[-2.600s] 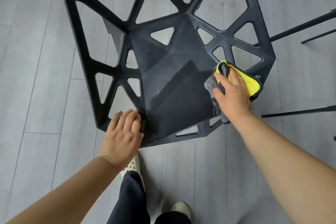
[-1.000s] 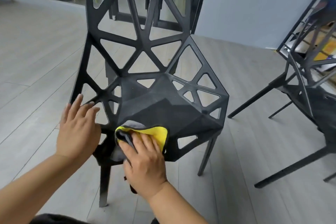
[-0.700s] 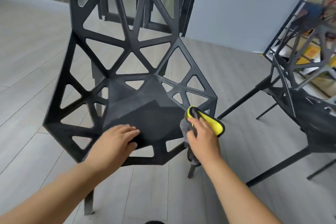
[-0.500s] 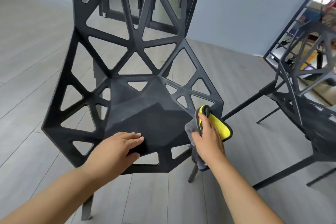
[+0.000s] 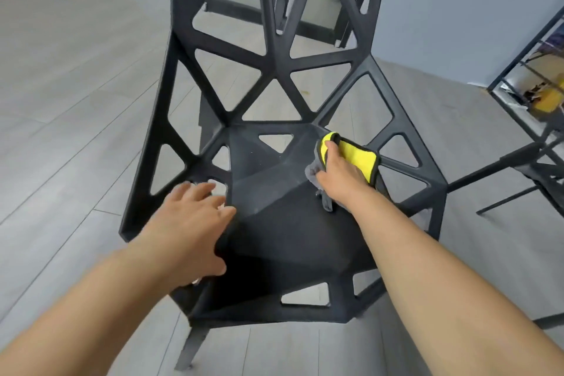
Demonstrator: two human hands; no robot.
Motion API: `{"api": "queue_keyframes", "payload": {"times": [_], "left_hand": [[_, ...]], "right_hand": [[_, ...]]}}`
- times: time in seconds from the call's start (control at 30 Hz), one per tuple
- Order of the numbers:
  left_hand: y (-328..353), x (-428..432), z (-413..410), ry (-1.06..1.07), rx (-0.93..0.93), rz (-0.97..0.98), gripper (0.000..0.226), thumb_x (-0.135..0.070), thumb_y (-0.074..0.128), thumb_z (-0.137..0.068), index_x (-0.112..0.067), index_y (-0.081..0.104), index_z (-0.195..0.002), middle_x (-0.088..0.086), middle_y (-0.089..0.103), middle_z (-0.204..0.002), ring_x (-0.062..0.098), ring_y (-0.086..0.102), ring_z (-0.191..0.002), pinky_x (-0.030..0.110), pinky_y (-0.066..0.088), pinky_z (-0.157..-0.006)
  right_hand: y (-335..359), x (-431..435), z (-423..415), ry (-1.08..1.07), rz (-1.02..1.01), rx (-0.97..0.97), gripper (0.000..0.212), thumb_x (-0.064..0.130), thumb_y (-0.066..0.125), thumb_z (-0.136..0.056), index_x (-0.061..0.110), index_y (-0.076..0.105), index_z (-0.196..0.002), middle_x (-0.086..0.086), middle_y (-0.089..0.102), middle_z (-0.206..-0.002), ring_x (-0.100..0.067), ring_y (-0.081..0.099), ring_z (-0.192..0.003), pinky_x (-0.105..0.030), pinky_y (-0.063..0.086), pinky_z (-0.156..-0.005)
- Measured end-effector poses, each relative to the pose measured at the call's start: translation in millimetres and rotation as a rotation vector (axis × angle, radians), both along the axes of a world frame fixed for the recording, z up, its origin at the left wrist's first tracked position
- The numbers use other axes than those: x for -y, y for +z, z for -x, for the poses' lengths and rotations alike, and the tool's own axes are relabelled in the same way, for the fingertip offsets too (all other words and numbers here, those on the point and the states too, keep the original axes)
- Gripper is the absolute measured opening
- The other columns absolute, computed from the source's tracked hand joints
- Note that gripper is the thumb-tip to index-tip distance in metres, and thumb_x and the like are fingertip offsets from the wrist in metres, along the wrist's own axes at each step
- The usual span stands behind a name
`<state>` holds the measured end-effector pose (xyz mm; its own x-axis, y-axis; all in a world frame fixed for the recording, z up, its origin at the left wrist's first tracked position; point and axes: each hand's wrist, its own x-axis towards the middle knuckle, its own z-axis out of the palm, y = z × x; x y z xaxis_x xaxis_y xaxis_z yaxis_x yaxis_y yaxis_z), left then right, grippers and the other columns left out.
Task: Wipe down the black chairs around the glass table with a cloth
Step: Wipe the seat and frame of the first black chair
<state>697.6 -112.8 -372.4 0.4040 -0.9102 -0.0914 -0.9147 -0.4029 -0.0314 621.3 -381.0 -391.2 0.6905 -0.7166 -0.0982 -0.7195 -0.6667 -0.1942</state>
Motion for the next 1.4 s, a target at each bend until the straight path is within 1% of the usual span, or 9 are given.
{"api": "queue_keyframes", "payload": {"times": [0.27, 0.4, 0.53, 0.7, 0.93, 1.03, 1.1, 1.2, 1.4], "left_hand": [[10, -11, -19, 0.196, -0.042, -0.123, 0.118, -0.068, 0.063, -0.065, -0.014, 0.002, -0.15, 0.005, -0.004, -0.158, 0.022, -0.011, -0.144, 0.038, 0.003, -0.116], [20, -10, -34, 0.24, -0.119, -0.1, 0.111, -0.054, 0.071, -0.065, -0.016, 0.008, -0.15, 0.005, 0.002, -0.158, 0.02, -0.001, -0.145, 0.03, 0.02, -0.112], [20, -8, -41, 0.232, -0.178, -0.138, 0.094, -0.044, 0.07, -0.071, -0.017, 0.022, -0.147, 0.002, 0.005, -0.158, 0.017, 0.001, -0.145, 0.03, 0.024, -0.112], [7, -6, -50, 0.119, -0.282, -0.081, 0.09, -0.035, 0.062, -0.08, -0.023, 0.006, -0.151, -0.005, -0.009, -0.158, 0.01, -0.009, -0.144, 0.028, 0.007, -0.116], [-10, 0, -49, 0.005, -0.323, -0.171, 0.091, -0.051, 0.06, -0.078, -0.018, 0.016, -0.15, -0.003, 0.005, -0.158, 0.011, -0.01, -0.144, 0.03, -0.002, -0.118], [0, 3, -51, 0.033, -0.326, -0.231, 0.078, -0.046, 0.063, -0.078, -0.021, 0.032, -0.145, 0.001, 0.024, -0.152, 0.022, 0.015, -0.143, 0.034, 0.02, -0.115], [12, 6, -53, 0.083, -0.327, -0.241, 0.059, -0.04, 0.064, -0.078, -0.024, 0.048, -0.133, 0.001, 0.048, -0.132, 0.024, 0.045, -0.123, 0.033, 0.044, -0.096], [21, 11, -62, 0.097, -0.327, -0.246, 0.036, -0.034, 0.059, -0.083, -0.019, 0.063, -0.116, 0.003, 0.063, -0.107, 0.02, 0.06, -0.094, 0.029, 0.048, -0.077], [23, 17, -64, 0.151, -0.384, -0.225, 0.028, -0.034, 0.057, -0.084, -0.019, 0.069, -0.105, 0.001, 0.068, -0.101, 0.019, 0.064, -0.09, 0.029, 0.052, -0.079]], "right_hand": [[7, -122, -10, 0.389, -0.162, 0.04, 0.043, 0.016, 0.048, -0.088, 0.023, 0.037, -0.129, -0.008, 0.053, -0.128, -0.036, 0.051, -0.11, -0.037, 0.038, -0.079], [12, -165, 4, 0.66, -0.141, 0.13, 0.036, 0.022, 0.056, -0.087, 0.018, 0.043, -0.121, -0.002, 0.051, -0.121, -0.028, 0.049, -0.107, -0.035, 0.034, -0.072], [3, -121, -8, 0.599, -0.21, 0.087, 0.047, 0.02, 0.053, -0.088, 0.029, 0.041, -0.132, 0.01, 0.048, -0.132, -0.021, 0.05, -0.112, -0.038, 0.045, -0.082], [-23, -9, -37, 0.325, -0.04, 0.177, 0.037, 0.014, 0.052, -0.087, 0.02, 0.053, -0.124, 0.0, 0.05, -0.127, -0.022, 0.049, -0.115, -0.032, 0.039, -0.087], [-30, -5, -70, 0.134, 0.115, 0.191, 0.031, 0.015, 0.051, -0.091, 0.02, 0.052, -0.122, -0.002, 0.049, -0.13, -0.026, 0.048, -0.115, -0.035, 0.044, -0.086], [-28, -59, -70, 0.305, -0.033, 0.203, 0.033, 0.017, 0.053, -0.09, 0.027, 0.054, -0.121, 0.008, 0.05, -0.128, -0.02, 0.051, -0.112, -0.03, 0.041, -0.077], [-24, -101, -66, 0.447, -0.117, 0.248, 0.038, 0.013, 0.057, -0.084, 0.029, 0.057, -0.119, 0.01, 0.054, -0.123, -0.018, 0.053, -0.109, -0.03, 0.042, -0.076], [-21, -129, -60, 0.558, -0.266, 0.294, 0.044, 0.007, 0.062, -0.078, 0.03, 0.06, -0.116, 0.013, 0.057, -0.12, -0.014, 0.055, -0.11, -0.032, 0.047, -0.085], [-19, -82, -100, 0.51, -0.3, 0.325, 0.045, -0.003, 0.059, -0.081, 0.021, 0.063, -0.12, 0.006, 0.05, -0.138, -0.011, 0.05, -0.123, -0.023, 0.04, -0.097]]}}
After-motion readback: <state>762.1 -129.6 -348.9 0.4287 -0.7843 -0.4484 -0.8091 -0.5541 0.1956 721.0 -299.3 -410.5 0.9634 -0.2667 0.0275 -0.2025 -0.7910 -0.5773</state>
